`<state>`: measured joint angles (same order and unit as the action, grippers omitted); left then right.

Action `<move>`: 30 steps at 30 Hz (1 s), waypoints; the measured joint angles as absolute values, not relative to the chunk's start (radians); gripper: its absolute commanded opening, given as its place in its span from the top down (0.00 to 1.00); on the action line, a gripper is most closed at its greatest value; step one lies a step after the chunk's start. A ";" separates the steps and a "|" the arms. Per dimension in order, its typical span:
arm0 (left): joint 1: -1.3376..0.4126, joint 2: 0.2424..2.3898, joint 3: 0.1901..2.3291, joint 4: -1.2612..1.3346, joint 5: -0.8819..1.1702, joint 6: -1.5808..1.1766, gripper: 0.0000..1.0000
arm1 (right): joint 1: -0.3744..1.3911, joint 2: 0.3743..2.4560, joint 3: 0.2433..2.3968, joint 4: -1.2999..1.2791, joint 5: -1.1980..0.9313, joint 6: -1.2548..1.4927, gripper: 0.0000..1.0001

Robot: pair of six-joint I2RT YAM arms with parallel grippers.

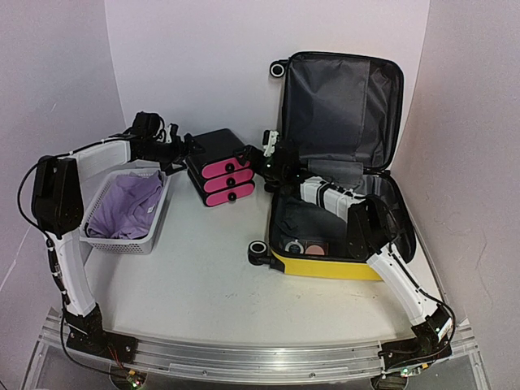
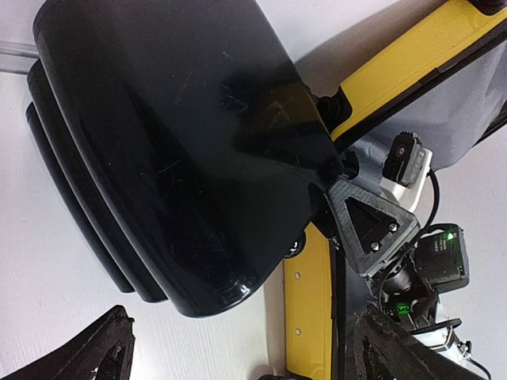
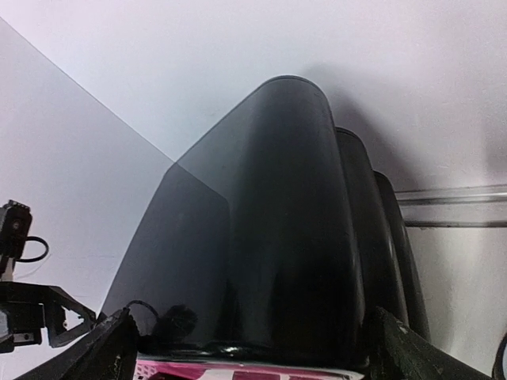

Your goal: Open, take out, and arrange the luggage

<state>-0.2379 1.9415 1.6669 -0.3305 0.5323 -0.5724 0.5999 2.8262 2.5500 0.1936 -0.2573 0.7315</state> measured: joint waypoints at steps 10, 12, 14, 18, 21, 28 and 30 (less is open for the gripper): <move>-0.187 1.986 1.667 -0.329 0.543 -0.601 0.03 | 0.611 2.821 2.469 0.326 -0.355 0.725 0.02; -0.175 1.987 1.668 -0.329 0.554 -0.599 0.03 | 0.624 2.787 2.401 0.364 -0.355 0.723 0.02; -0.162 1.994 1.669 -0.332 0.568 -0.592 0.03 | 0.646 2.733 2.314 0.376 -0.355 0.734 0.02; -0.143 2.037 1.724 -0.380 0.584 -0.553 0.06 | 0.696 2.610 2.134 0.372 -0.295 0.783 0.02; -0.128 2.078 1.774 -0.407 0.604 -0.538 0.10 | 0.716 2.575 2.099 0.346 -0.253 0.835 0.02; -0.122 2.116 1.805 -0.427 0.648 -0.525 0.25 | 0.694 2.641 2.288 0.222 -0.230 0.925 0.12; -0.120 2.117 1.811 -0.435 0.664 -0.527 0.26 | 0.684 2.660 2.331 0.205 -0.216 0.937 0.19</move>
